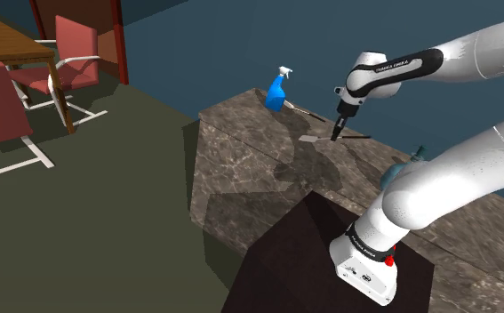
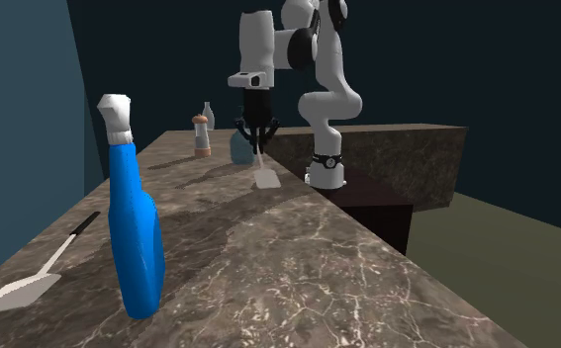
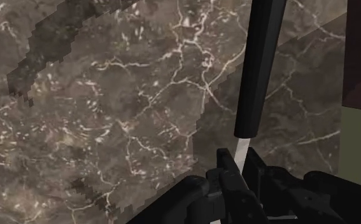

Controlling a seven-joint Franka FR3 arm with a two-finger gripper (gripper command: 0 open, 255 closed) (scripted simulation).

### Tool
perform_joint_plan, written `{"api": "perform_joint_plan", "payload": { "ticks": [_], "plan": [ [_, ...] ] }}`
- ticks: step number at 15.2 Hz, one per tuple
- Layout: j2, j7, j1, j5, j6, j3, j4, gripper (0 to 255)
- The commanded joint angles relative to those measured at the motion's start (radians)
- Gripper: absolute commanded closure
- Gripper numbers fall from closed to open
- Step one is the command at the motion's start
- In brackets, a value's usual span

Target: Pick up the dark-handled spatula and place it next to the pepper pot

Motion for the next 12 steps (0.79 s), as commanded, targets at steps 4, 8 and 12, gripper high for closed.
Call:
{"api": "perform_joint_plan", "payload": {
  "ticks": [4, 8, 12],
  "plan": [
    [-0.042, 0.007, -0.005, -0.003, -0.079, 0.024, 0.037, 255],
    [-0.07, 0.009, -0.007, -0.002, -0.14, 0.041, 0.072, 255],
    [-0.092, 0.01, -0.008, 0.001, -0.199, 0.057, 0.109, 255]
  ]
}}
